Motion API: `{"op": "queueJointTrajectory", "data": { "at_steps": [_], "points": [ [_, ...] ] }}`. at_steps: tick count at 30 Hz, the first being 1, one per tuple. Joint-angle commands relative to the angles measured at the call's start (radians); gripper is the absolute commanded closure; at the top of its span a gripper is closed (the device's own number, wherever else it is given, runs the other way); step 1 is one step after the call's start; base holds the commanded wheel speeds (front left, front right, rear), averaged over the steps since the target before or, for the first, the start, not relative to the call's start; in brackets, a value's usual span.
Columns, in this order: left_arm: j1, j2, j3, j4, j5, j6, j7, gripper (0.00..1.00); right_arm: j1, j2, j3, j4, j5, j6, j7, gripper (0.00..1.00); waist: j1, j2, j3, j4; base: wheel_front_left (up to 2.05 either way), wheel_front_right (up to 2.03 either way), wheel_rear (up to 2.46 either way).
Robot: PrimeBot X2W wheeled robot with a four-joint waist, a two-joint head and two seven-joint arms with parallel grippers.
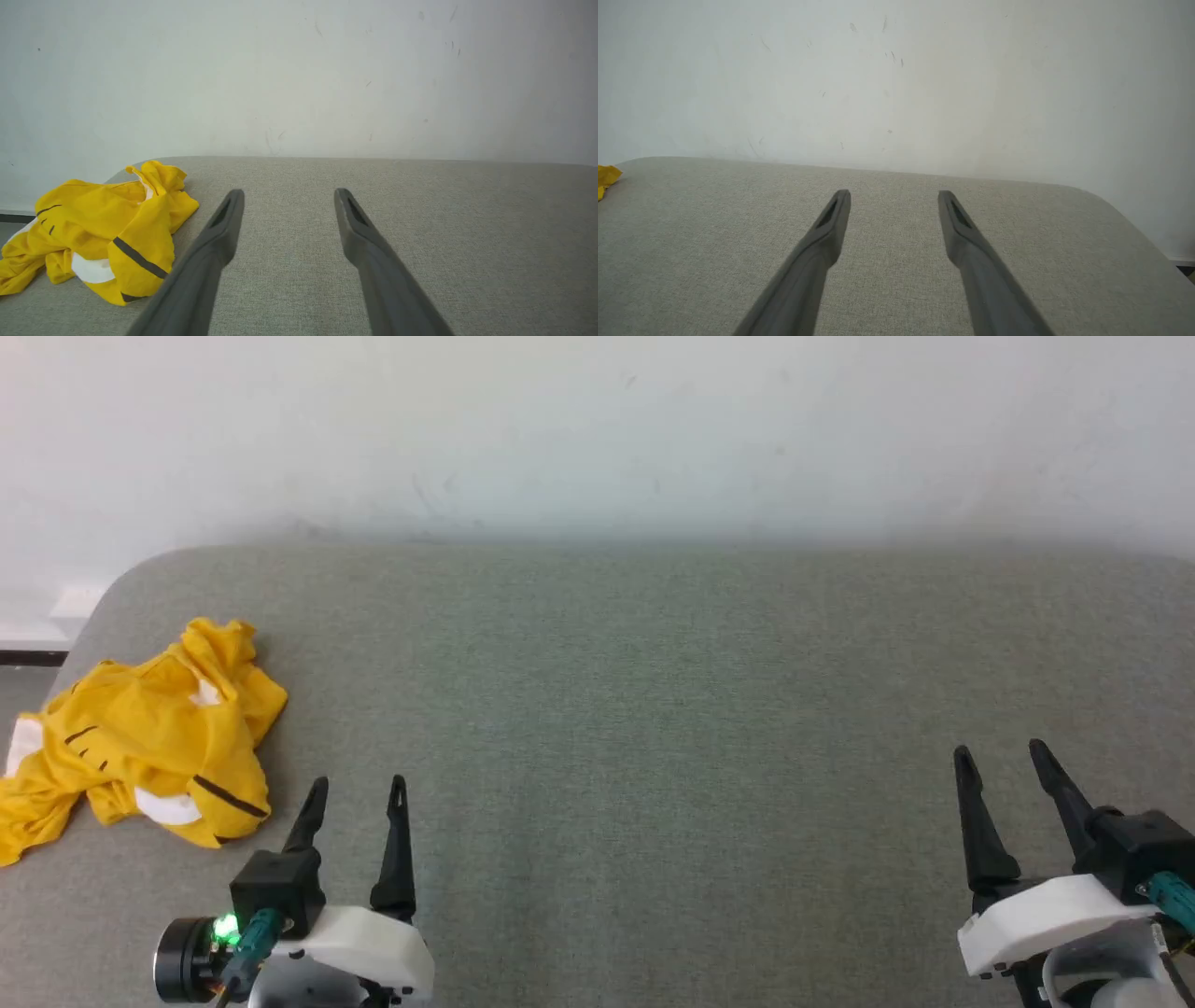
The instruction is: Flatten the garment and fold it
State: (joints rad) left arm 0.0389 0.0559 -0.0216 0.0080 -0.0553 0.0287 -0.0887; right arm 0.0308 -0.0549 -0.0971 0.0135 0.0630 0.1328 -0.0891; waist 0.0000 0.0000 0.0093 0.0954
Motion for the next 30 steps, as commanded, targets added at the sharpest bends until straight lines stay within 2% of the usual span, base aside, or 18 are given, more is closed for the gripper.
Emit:
{"op": "queueJointTrajectory", "data": {
  "at_steps": [1, 30],
  "points": [
    [0.012, -0.002, -0.002, 0.001, -0.008, 0.007, -0.01, 0.0, 0.01, 0.002, -0.008, -0.002, 0.009, -0.001, -0.01, 0.0, 0.0, 0.0, 0.001, 0.016, 0.0, 0.0, 0.0],
    [0.051, -0.003, -0.004, 0.021, -0.047, 0.024, -0.07, 0.0, 0.024, 0.003, 0.009, 0.026, 0.041, -0.001, -0.07, 0.0, 0.0, 0.0, -0.019, 0.226, 0.0, 0.0, 0.0]
  ]
}}
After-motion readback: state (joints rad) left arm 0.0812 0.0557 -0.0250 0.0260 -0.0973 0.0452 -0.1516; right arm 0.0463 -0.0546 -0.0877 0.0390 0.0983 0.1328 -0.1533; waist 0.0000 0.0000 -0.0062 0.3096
